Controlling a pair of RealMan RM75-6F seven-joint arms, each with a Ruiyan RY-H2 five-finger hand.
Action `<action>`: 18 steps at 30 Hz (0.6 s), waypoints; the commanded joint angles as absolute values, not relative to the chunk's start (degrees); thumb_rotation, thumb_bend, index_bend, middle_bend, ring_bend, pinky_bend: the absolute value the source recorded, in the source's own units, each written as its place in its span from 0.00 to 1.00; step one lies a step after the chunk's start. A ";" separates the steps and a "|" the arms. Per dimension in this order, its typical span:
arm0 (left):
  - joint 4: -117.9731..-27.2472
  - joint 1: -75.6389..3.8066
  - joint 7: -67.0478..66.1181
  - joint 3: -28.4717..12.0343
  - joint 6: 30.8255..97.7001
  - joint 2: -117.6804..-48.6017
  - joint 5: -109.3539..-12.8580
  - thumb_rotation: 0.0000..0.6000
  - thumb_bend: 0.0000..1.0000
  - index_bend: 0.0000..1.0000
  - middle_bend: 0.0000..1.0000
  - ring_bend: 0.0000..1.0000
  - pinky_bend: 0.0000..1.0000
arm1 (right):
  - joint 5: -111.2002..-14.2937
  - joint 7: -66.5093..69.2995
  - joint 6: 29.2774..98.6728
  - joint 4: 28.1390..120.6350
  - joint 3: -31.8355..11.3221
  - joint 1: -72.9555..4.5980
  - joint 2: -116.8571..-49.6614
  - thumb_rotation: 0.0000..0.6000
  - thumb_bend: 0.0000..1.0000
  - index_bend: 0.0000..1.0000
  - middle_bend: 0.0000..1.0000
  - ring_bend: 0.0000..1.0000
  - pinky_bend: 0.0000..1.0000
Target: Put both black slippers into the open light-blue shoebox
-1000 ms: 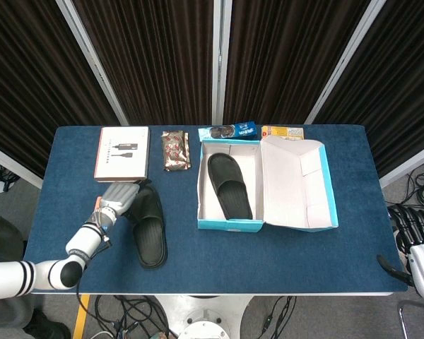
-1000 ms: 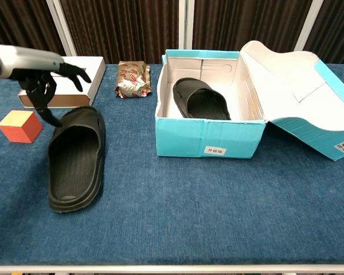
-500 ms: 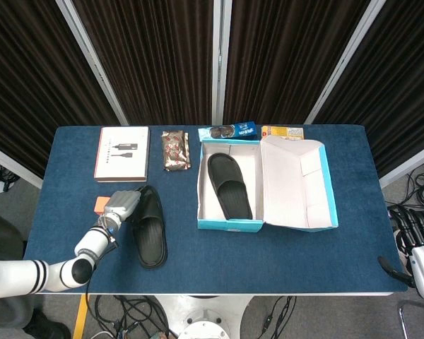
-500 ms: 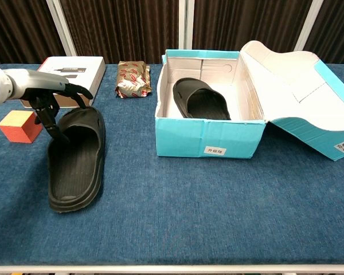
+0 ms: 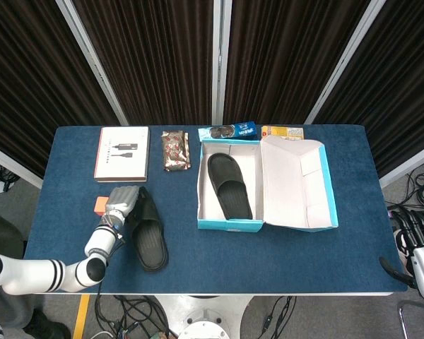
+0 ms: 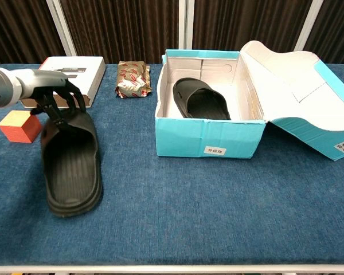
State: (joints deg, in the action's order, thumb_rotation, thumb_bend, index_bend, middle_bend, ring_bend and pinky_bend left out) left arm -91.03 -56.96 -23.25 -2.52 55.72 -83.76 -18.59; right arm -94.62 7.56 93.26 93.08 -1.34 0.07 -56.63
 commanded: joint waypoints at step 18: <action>-96.58 -46.82 23.13 -22.34 43.34 -72.85 -52.77 1.00 0.03 0.58 0.64 0.79 0.82 | -95.07 6.68 93.10 93.65 -1.25 -0.19 -56.63 1.00 0.12 0.00 0.04 0.00 0.00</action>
